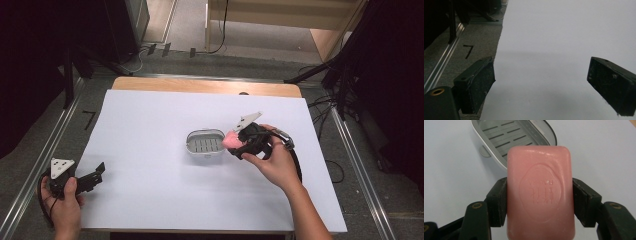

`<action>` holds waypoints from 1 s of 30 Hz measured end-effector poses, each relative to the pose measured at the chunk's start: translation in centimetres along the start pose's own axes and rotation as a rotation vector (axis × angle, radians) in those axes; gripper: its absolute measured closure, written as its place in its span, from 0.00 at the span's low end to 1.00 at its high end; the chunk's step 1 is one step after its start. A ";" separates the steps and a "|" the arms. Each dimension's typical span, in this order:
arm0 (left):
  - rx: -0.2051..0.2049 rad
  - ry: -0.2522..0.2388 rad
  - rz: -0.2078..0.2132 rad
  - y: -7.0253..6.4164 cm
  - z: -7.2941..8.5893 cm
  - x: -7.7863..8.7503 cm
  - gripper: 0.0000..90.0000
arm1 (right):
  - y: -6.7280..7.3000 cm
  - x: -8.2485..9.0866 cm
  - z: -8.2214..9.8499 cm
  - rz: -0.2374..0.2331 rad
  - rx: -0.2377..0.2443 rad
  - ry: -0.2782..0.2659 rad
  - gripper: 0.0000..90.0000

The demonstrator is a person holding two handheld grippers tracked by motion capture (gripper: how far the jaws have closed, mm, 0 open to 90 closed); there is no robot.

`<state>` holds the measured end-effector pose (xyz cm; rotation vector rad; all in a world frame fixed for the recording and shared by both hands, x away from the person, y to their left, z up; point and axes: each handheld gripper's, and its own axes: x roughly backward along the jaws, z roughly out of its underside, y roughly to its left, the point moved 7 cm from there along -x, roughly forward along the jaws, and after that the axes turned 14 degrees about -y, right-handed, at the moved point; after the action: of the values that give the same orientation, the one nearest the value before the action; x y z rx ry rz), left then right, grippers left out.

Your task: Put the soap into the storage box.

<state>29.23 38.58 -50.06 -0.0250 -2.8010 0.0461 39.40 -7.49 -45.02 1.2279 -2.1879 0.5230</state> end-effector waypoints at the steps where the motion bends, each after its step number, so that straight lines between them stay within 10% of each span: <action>1: 0.001 -0.001 0.001 0.0 0.0 0.0 0.09 | 0.0 0.0 -0.2 -0.005 0.006 -0.002 0.43; 30: 0.007 0.002 -0.001 0.0 0.0 0.0 0.09 | 1.4 -3.3 -4.0 -0.141 0.180 -0.022 0.43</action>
<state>29.25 38.60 -50.07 -0.0221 -2.7992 0.0556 40.71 -2.33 -44.18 1.4768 -2.0890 0.6616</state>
